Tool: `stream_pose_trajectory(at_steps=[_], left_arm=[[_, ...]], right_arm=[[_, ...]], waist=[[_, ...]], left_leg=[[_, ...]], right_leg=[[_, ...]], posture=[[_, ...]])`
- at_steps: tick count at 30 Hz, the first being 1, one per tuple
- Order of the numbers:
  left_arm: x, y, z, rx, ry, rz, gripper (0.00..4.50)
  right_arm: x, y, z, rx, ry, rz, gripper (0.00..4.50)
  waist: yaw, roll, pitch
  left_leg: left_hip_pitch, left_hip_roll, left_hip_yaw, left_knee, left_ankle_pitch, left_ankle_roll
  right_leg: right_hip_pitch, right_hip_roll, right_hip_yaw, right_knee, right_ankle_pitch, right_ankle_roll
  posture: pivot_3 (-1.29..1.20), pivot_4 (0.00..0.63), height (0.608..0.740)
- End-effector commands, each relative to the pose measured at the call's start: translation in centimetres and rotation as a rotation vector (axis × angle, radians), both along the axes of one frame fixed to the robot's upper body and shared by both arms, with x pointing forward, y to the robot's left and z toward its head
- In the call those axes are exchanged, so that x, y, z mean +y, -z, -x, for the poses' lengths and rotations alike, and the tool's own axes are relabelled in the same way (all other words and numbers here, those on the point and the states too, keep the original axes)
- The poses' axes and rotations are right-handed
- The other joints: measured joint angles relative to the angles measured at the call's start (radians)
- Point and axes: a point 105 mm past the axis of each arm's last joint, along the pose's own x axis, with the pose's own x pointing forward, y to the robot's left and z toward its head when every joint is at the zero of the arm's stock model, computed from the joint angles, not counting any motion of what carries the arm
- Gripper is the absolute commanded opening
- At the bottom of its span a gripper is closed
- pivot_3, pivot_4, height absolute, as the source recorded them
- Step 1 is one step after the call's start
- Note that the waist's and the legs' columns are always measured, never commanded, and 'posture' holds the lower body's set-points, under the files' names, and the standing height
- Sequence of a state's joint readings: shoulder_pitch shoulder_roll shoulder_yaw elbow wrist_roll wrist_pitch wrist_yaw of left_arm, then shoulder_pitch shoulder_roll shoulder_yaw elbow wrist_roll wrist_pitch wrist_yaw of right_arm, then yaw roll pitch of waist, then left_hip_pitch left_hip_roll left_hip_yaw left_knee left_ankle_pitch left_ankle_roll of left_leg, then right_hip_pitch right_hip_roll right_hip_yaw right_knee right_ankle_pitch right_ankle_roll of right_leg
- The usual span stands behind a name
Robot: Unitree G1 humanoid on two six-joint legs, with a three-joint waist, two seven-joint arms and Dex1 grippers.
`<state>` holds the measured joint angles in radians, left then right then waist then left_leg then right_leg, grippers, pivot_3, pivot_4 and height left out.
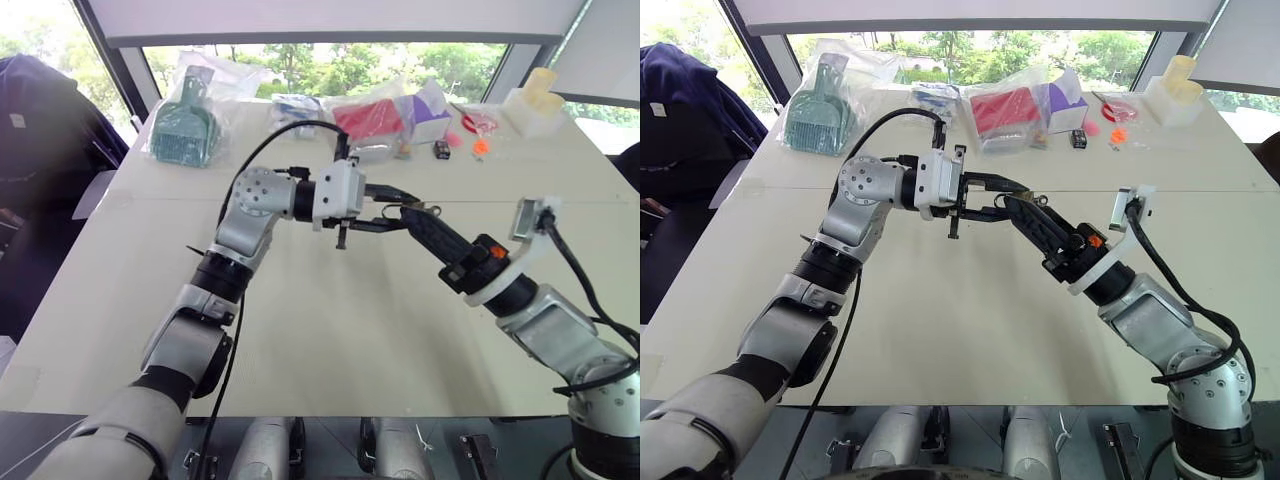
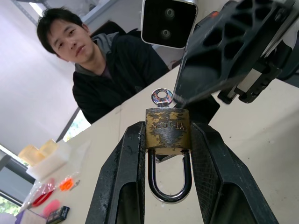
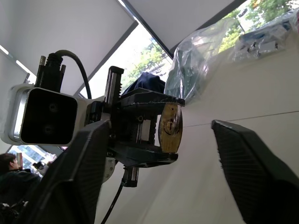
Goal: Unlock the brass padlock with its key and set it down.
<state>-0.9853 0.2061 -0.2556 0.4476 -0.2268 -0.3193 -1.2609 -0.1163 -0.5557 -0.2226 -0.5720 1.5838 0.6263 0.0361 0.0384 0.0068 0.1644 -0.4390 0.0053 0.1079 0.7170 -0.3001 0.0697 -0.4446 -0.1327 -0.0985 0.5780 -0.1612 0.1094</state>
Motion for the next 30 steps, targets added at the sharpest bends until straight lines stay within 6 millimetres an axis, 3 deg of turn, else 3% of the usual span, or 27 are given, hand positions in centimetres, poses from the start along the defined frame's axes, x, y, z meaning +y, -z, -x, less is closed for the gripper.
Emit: stream_pose_trajectory(at_steps=[1, 4, 11, 15, 19, 30], left_arm=[[-0.1, -1.1, 0.7, -0.050, 0.023, 0.029, 0.79], [-0.1, -1.2, 0.8, -0.066, 0.025, 0.029, 0.79], [0.1, -1.2, 0.9, -0.055, 0.033, 0.016, 0.79], [0.4, -1.3, 0.5, -0.003, 0.018, 0.005, 2.67], [1.3, -1.8, -0.4, 0.095, -0.042, 0.035, 3.85], [3.0, -2.4, -1.0, 0.225, -0.115, 0.080, 3.85]], right_arm=[[-0.2, -0.8, -0.1, -0.028, 0.013, -0.021, 1.59], [-0.1, -0.4, -0.1, -0.021, 0.016, -0.002, 0.04], [0.2, 0.2, -0.1, -0.009, 0.012, 0.030, 0.04], [0.2, 0.6, -0.1, -0.006, 0.008, 0.050, 0.00], [-0.1, 0.8, -0.2, -0.005, 0.025, 0.050, 0.00], [-0.8, 0.6, -0.7, -0.009, 0.053, 0.023, 0.00]], waist=[[0.000, 0.000, 0.000], [-0.001, 0.000, 0.000], [-0.001, 0.000, 0.000], [0.000, 0.000, 0.000], [-0.001, 0.000, 0.000], [0.000, 0.000, 0.000]], left_leg=[[0.000, 0.000, 0.000, 0.000, 0.000, 0.000], [0.000, 0.000, 0.000, 0.000, 0.000, 0.000], [0.000, 0.000, 0.000, 0.000, 0.000, 0.000], [0.000, 0.000, 0.000, 0.000, 0.000, 0.000], [0.000, 0.000, 0.000, 0.000, 0.000, 0.000], [0.000, 0.000, 0.000, 0.000, 0.000, 0.000]], right_leg=[[0.000, 0.000, 0.000, 0.000, 0.000, 0.000], [0.000, 0.000, 0.000, 0.000, 0.000, 0.000], [0.000, 0.000, 0.000, 0.000, 0.000, 0.000], [0.000, 0.000, 0.000, 0.000, 0.000, 0.000], [0.000, 0.000, 0.000, 0.000, 0.000, 0.000], [0.000, 0.000, 0.000, 0.000, 0.000, 0.000]], posture=[[0.00, 0.150, 0.735], [0.00, 0.150, 0.735], [0.00, 0.150, 0.735], [0.00, 0.150, 0.735], [0.00, 0.150, 0.735], [0.00, 0.150, 0.735]])
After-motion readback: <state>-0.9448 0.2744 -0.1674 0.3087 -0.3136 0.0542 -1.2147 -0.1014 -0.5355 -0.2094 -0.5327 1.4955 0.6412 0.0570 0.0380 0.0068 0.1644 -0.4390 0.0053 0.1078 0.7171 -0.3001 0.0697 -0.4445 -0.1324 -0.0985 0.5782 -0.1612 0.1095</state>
